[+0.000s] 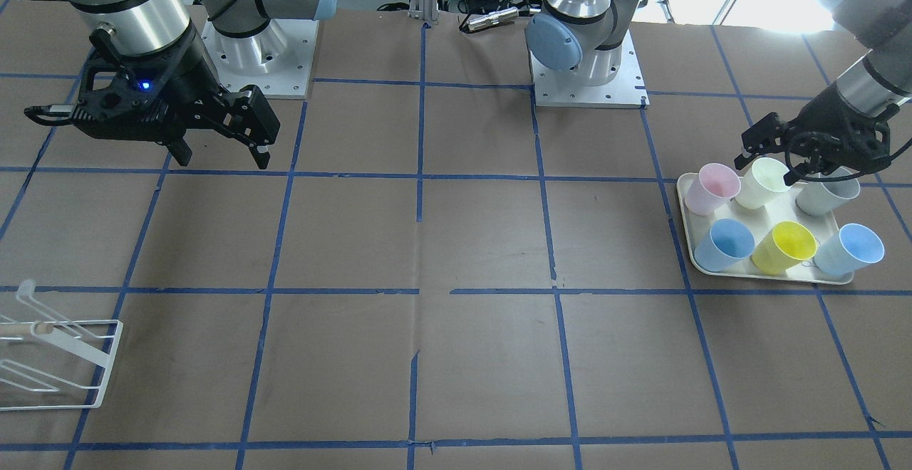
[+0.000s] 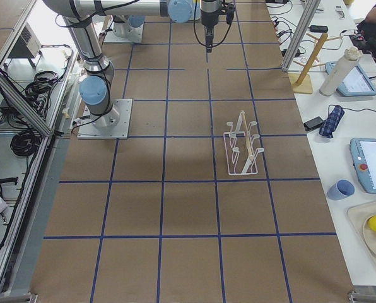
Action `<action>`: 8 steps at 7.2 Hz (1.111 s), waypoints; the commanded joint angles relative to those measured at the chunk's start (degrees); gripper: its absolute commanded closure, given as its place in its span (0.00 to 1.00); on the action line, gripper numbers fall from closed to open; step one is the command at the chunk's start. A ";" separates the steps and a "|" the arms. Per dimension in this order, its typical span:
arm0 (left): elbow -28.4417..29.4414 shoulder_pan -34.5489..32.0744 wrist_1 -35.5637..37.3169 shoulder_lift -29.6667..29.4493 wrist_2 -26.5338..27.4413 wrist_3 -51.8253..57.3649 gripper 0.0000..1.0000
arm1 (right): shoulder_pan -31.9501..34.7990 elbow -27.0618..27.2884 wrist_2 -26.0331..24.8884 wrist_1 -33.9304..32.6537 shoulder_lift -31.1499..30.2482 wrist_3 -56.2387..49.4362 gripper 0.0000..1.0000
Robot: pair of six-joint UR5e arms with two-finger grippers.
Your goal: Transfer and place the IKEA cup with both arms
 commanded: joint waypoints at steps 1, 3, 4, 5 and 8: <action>8.47 -10.78 -8.58 1.45 2.28 -15.78 0.00 | -0.09 -0.11 -0.01 0.42 0.00 0.05 0.00; 11.92 -20.89 -11.07 1.80 2.29 -30.30 0.00 | 0.00 -0.20 -0.01 0.60 0.00 -0.04 0.00; 12.89 -25.11 -11.16 1.89 2.46 -35.42 0.00 | 0.00 -0.20 0.08 0.60 0.09 -0.04 0.00; 13.42 -28.90 -11.16 2.06 2.64 -40.25 0.00 | 0.00 -0.29 -0.01 0.69 0.09 -0.04 0.00; 16.23 -38.06 -10.98 2.24 10.29 -48.99 0.00 | -0.09 -0.29 -0.10 0.69 0.09 -0.13 0.00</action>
